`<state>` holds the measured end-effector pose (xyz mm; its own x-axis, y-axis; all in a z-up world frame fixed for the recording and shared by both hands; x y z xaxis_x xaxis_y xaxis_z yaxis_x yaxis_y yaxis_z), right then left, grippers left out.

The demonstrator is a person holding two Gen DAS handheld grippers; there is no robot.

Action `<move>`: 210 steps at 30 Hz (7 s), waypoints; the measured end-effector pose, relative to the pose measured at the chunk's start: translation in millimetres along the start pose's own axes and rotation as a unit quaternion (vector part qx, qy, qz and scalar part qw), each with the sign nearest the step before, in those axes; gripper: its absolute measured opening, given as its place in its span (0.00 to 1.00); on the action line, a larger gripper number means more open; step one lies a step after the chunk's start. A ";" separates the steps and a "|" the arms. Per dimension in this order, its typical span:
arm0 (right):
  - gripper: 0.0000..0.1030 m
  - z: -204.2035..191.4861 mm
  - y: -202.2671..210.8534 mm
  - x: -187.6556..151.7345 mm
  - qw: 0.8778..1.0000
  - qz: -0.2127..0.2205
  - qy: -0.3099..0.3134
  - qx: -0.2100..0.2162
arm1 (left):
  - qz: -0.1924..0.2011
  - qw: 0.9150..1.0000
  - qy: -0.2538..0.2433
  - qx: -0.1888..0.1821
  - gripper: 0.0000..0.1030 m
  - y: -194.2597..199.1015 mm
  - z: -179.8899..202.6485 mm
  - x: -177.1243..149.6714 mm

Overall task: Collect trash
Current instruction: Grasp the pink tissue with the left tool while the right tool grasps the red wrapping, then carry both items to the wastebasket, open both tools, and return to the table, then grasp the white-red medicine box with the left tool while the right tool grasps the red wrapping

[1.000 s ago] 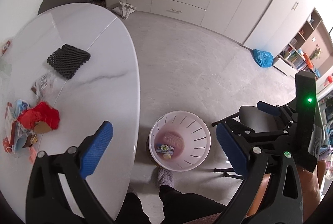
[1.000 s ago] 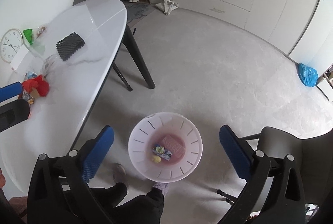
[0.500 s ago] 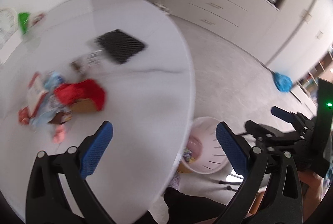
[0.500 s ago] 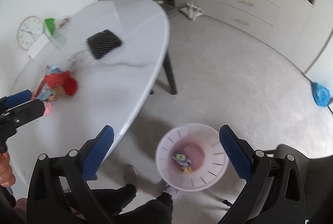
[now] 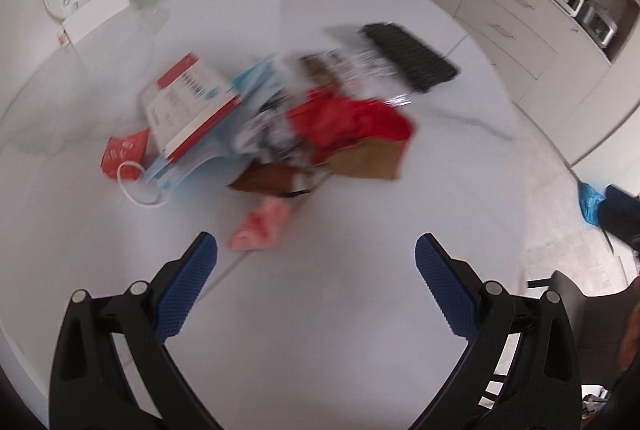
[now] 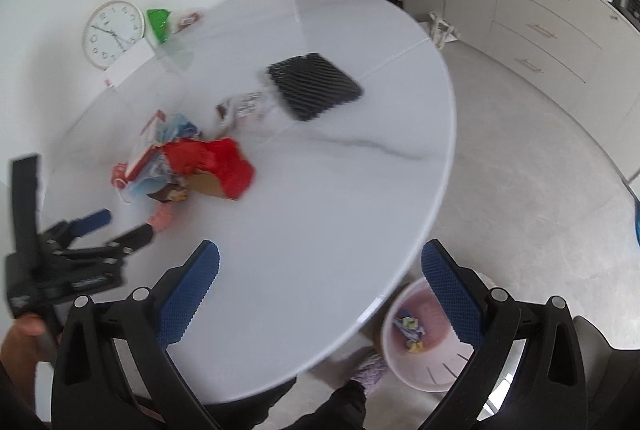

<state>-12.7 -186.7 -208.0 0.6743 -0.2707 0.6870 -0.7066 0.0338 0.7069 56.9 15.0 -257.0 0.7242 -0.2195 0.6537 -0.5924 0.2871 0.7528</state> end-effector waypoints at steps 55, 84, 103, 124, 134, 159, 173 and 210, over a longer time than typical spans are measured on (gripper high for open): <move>0.10 -148.6 -145.8 31.9 0.989 -0.077 0.005 0.128 | 0.016 0.999 0.026 -0.033 0.29 17.1 -83.8 10.5; 0.23 -139.2 -114.7 46.8 0.989 -0.041 -0.050 0.132 | 0.037 0.998 0.004 -0.044 0.29 46.4 -70.4 23.2; 0.23 135.4 85.9 -17.0 0.990 0.042 -0.121 -0.067 | -0.026 0.942 -0.183 -0.279 0.29 41.2 244.3 -2.5; 0.30 229.5 77.5 -106.9 0.985 -0.006 -0.154 -0.074 | -0.056 0.955 -0.185 -0.226 0.87 29.7 320.4 -6.5; 0.85 207.2 58.1 -113.4 0.987 -0.039 -0.115 -0.104 | -0.027 0.983 -0.110 -0.144 0.88 33.8 242.5 20.4; 0.98 46.2 42.0 29.1 0.998 0.056 -0.039 -0.013 | 0.053 0.992 0.080 0.084 0.88 56.0 -55.9 61.9; 0.98 -44.6 -12.6 36.1 0.999 0.016 0.005 0.039 | -0.032 0.968 0.207 0.135 0.88 -62.0 -136.6 105.7; 0.54 -84.9 -174.5 26.4 0.980 -0.112 0.058 0.151 | -0.079 0.969 0.213 0.098 0.40 -119.4 -146.3 123.3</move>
<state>146.6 -118.1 -298.9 0.8279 -0.1275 0.5462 -0.5568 -0.3045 0.7728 268.6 90.1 -277.6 0.8666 0.1701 0.4690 -0.4876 0.0897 0.8684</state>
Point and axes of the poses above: each gripper's, at about its wrist camera, not at the fingertips, and y roughly against the way its jaws point, z to its right, x to its top, the point moved 7 cm from there along -y, roughly the way its jaws point, and after that the axes turned 14 degrees about z, right-handed, at the moved point
